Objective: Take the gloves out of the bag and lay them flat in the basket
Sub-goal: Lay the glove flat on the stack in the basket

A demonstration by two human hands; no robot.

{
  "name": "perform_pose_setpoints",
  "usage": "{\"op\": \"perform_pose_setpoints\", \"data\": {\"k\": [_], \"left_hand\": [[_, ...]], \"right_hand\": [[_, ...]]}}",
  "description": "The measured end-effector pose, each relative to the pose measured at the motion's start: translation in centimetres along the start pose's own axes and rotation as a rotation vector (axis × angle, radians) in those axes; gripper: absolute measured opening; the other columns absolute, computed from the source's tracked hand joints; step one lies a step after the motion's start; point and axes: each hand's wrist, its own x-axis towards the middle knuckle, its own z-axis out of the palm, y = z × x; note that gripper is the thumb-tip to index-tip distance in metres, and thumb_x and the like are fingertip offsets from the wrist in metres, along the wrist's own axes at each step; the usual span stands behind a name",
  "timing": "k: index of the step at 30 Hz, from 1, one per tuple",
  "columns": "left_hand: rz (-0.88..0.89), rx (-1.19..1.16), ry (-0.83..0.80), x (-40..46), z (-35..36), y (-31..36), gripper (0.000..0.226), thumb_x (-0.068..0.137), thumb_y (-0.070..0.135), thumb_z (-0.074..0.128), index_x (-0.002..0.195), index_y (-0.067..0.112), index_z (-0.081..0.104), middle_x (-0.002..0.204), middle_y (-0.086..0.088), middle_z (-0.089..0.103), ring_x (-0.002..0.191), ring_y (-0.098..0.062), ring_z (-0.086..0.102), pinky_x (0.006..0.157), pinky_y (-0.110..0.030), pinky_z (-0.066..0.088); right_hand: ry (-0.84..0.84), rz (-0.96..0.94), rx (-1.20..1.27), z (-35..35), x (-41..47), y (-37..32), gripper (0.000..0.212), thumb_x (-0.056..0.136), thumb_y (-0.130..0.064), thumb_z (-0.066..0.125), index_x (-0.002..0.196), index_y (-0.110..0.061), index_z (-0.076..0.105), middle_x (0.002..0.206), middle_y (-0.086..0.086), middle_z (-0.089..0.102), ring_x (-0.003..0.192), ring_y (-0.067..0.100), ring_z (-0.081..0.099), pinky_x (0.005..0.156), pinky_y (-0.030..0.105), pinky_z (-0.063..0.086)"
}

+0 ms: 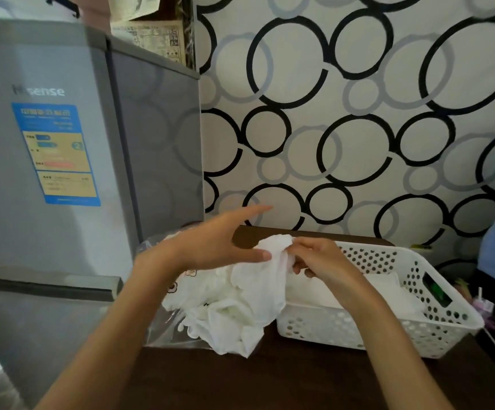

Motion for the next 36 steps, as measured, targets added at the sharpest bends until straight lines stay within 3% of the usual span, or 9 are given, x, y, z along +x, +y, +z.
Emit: {"op": "perform_pose_setpoints", "data": {"k": [2, 5, 12, 17, 22, 26, 30, 34, 36], "left_hand": [[0.012, -0.075, -0.075, 1.3, 0.6, -0.5, 0.060, 0.085, 0.035, 0.069, 0.139, 0.033, 0.045, 0.139, 0.015, 0.050, 0.119, 0.002, 0.049, 0.104, -0.021, 0.038], [-0.028, -0.221, 0.064, 2.2, 1.4, -1.6, 0.021, 0.085, 0.023, 0.071, 0.105, 0.018, 0.073, 0.098, 0.006, 0.073, 0.088, -0.004, 0.069, 0.088, -0.033, 0.056], [-0.148, -0.310, 0.519, 3.8, 2.8, -1.8, 0.005, 0.088, 0.028, 0.065, 0.086, 0.027, 0.070, 0.079, 0.007, 0.072, 0.074, -0.009, 0.067, 0.075, -0.034, 0.056], [-0.146, -0.431, 0.638, 3.4, 2.3, -2.0, 0.006, 0.086, 0.021, 0.067, 0.086, 0.020, 0.073, 0.068, 0.007, 0.072, 0.063, -0.010, 0.068, 0.056, -0.021, 0.051], [-0.203, -0.377, 0.403, 2.1, 1.6, -3.1, 0.009, 0.089, 0.020, 0.064, 0.093, 0.021, 0.072, 0.086, 0.003, 0.073, 0.081, -0.013, 0.069, 0.078, -0.029, 0.052], [-0.169, -0.238, 0.250, 2.1, 1.6, -2.8, 0.023, 0.098, 0.018, 0.050, 0.115, 0.023, 0.065, 0.110, 0.006, 0.066, 0.106, -0.011, 0.059, 0.089, -0.026, 0.044], [0.004, -0.297, 0.123, 2.2, 2.5, -1.6, 0.051, 0.087, 0.055, 0.051, 0.135, 0.041, 0.042, 0.133, 0.022, 0.048, 0.119, 0.002, 0.047, 0.098, -0.023, 0.040], [0.095, -0.310, 0.225, 3.0, 4.0, -1.1, 0.021, 0.088, 0.035, 0.065, 0.109, 0.033, 0.064, 0.101, 0.018, 0.068, 0.092, 0.002, 0.063, 0.081, -0.022, 0.052], [0.122, -0.474, 0.279, 3.0, 3.9, -0.9, 0.009, 0.088, 0.022, 0.066, 0.095, 0.020, 0.071, 0.088, 0.006, 0.074, 0.081, -0.008, 0.069, 0.074, -0.027, 0.056]], "right_hand": [[-0.008, -0.029, 0.010, -0.3, 0.0, 0.1, 0.017, 0.093, -0.023, 0.056, 0.092, -0.019, 0.072, 0.074, 0.003, 0.063, 0.066, 0.010, 0.053, 0.066, 0.022, 0.037], [-0.002, -0.080, 0.008, -0.9, -0.1, 0.2, 0.016, 0.092, -0.026, 0.059, 0.093, -0.020, 0.074, 0.073, 0.000, 0.064, 0.064, 0.007, 0.054, 0.065, 0.018, 0.037], [-0.204, -0.056, -0.148, -1.1, -0.6, -0.4, 0.066, 0.071, -0.026, 0.081, 0.126, -0.031, 0.045, 0.112, -0.010, 0.058, 0.100, 0.007, 0.058, 0.077, 0.017, 0.047], [-0.069, -0.109, -0.207, -1.0, -0.4, -0.2, 0.018, 0.091, -0.022, 0.061, 0.106, -0.022, 0.069, 0.101, -0.010, 0.068, 0.093, 0.006, 0.061, 0.086, 0.024, 0.045], [0.019, -0.094, 0.156, -2.5, -0.2, -0.3, 0.021, 0.096, -0.016, 0.051, 0.092, -0.023, 0.070, 0.097, -0.001, 0.071, 0.094, 0.014, 0.063, 0.085, 0.028, 0.047], [0.064, -0.142, 0.068, -2.5, -0.3, -0.3, 0.023, 0.097, -0.020, 0.048, 0.090, -0.027, 0.069, 0.092, -0.004, 0.070, 0.090, 0.012, 0.062, 0.079, 0.026, 0.044], [0.034, -0.215, -0.037, -2.9, -0.8, -0.7, 0.021, 0.097, -0.022, 0.048, 0.093, -0.030, 0.067, 0.092, -0.009, 0.069, 0.088, 0.006, 0.062, 0.072, 0.017, 0.046], [0.006, -0.266, -0.003, -4.0, -1.4, -1.0, 0.012, 0.090, -0.028, 0.060, 0.099, -0.033, 0.067, 0.092, -0.012, 0.070, 0.080, -0.003, 0.065, 0.064, 0.010, 0.048], [-0.090, -0.258, 0.047, -5.0, -1.8, -0.9, 0.036, 0.074, -0.030, 0.073, 0.108, -0.034, 0.063, 0.096, -0.010, 0.071, 0.084, 0.004, 0.068, 0.069, 0.018, 0.054]]}}
